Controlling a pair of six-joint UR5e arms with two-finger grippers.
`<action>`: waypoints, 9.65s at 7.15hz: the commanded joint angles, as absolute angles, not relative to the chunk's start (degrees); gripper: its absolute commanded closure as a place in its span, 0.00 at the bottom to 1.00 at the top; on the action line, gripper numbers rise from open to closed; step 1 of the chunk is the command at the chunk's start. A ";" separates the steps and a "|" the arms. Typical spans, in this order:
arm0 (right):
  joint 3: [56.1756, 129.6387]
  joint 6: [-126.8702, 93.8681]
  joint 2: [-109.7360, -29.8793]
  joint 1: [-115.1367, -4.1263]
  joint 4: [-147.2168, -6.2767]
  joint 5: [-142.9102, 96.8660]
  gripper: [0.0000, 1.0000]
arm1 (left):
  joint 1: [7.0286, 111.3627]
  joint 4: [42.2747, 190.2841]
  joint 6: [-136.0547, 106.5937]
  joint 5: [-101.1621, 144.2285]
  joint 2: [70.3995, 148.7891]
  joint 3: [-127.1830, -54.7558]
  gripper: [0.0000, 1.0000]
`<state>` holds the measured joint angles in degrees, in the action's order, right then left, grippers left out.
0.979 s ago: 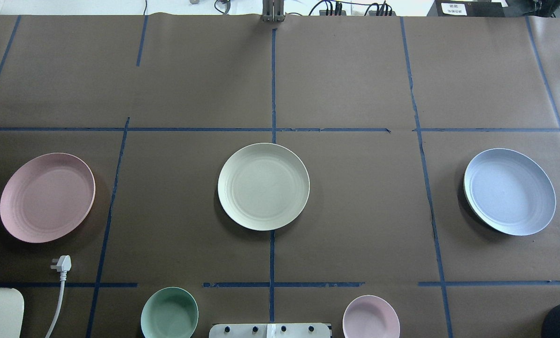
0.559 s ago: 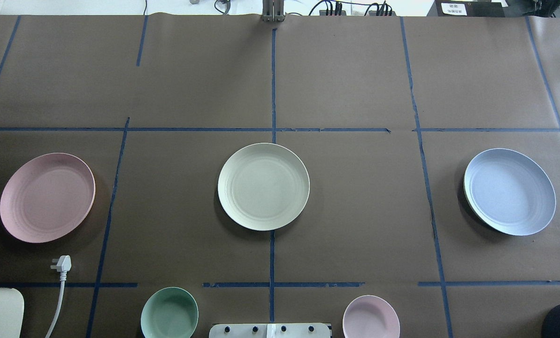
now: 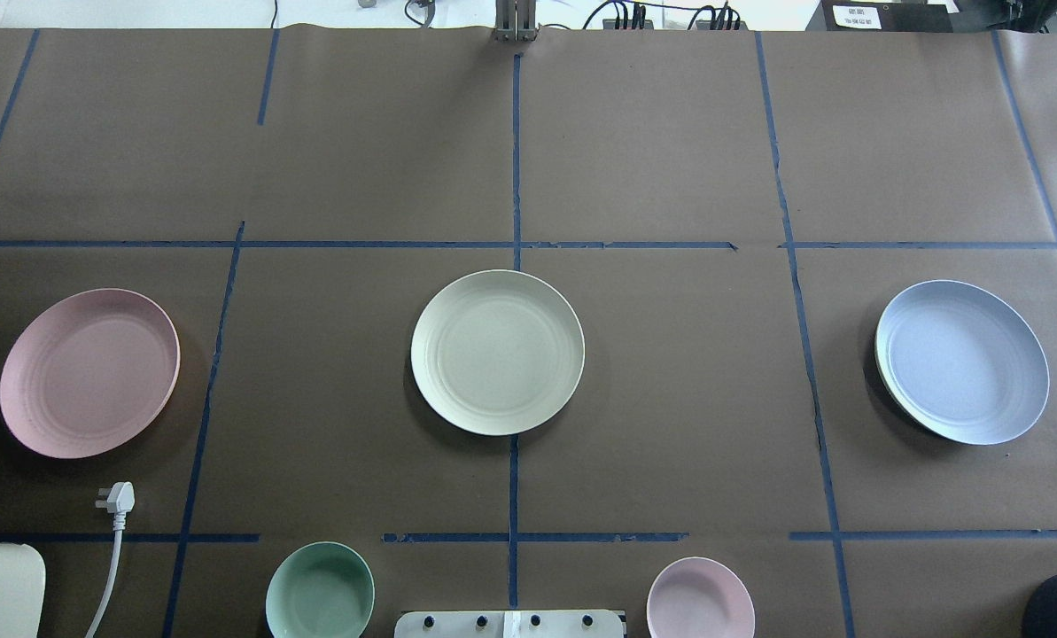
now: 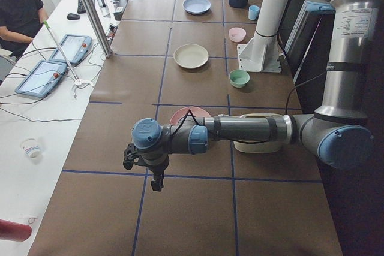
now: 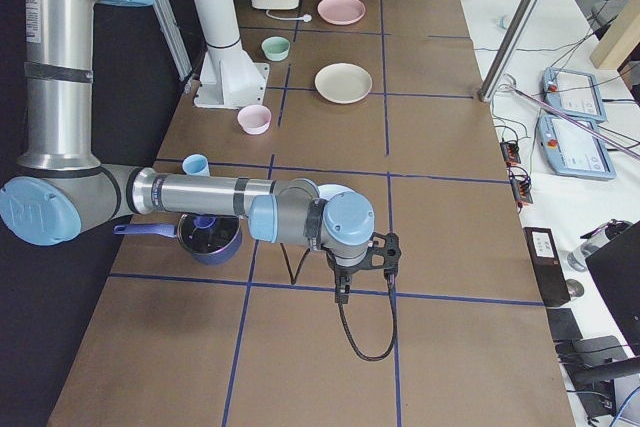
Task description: Stack three plates with pink and blue
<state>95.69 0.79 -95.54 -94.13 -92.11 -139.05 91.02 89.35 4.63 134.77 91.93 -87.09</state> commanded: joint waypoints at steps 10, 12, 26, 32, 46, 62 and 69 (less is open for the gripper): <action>97.91 0.62 -95.62 -94.13 -92.11 -139.75 0.00 | 61.37 130.25 -43.24 136.58 85.17 -87.36 0.00; 97.91 0.62 -95.54 -94.13 -92.11 -139.66 0.00 | 59.68 130.17 -43.24 136.58 85.08 -87.19 0.00; 97.82 -2.99 -93.87 -94.04 -92.02 -139.57 0.00 | 67.51 117.18 -54.53 150.22 94.44 -98.60 1.00; 97.73 -6.22 -93.52 -93.78 -92.11 -139.83 0.00 | 38.47 115.32 -83.58 123.64 113.98 -99.67 1.00; 96.77 -18.37 -94.48 -83.42 -80.77 -141.86 0.00 | 34.63 111.29 -88.95 119.44 117.34 -101.75 0.00; 85.43 -50.01 -99.84 -62.58 -40.61 -129.72 1.00 | 57.47 87.28 -47.14 126.12 99.07 -119.80 0.00; 98.43 -65.94 -92.94 -62.49 -39.64 -135.00 1.00 | 77.41 87.54 -9.53 126.21 96.59 -100.83 0.00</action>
<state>96.42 -59.47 -96.58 -62.56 -39.70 -134.42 74.99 87.48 -14.48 126.21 96.61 -103.93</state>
